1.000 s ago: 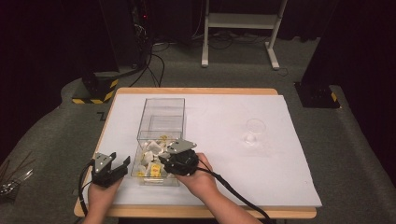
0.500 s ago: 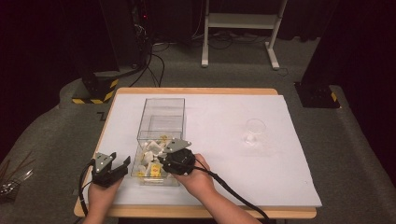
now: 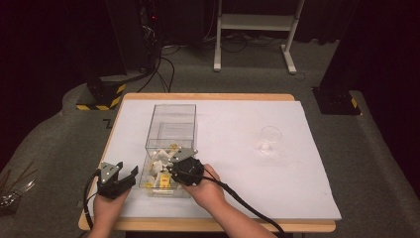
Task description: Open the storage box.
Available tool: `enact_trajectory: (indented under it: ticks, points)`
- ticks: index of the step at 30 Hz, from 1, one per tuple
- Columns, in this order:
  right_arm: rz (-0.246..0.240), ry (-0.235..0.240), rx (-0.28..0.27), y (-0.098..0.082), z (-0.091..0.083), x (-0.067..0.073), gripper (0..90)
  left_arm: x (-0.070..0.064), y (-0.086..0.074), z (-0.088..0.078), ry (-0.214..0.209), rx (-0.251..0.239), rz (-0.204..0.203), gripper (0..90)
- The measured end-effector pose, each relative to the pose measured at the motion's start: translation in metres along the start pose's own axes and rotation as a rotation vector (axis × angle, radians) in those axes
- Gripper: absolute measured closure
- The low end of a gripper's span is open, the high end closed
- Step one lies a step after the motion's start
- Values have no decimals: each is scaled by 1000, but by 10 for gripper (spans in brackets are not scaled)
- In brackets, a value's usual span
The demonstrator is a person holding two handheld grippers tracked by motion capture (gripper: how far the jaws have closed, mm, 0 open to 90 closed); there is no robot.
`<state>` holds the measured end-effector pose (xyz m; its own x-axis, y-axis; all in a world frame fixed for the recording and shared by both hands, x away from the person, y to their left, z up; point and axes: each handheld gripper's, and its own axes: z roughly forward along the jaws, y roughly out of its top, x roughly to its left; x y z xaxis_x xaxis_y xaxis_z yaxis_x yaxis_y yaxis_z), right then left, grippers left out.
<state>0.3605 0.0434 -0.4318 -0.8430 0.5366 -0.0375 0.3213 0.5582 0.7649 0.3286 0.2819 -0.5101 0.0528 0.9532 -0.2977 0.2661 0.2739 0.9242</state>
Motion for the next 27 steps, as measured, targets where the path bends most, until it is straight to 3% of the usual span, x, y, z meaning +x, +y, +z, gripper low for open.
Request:
enact_trajectory:
  ticks: [4,13,20,27]
  points:
    - [-5,-8,5,1,0,1,765,1,0,0,2,10,12,372]
    - [-6,2,17,3,-1,0,894,0,0,0,2,0,-4,372]
    - [3,6,17,4,-1,-1,899,1,0,0,2,0,-1,372]
    - [12,-7,-16,4,-6,-4,900,0,0,0,1,2,-2,372]
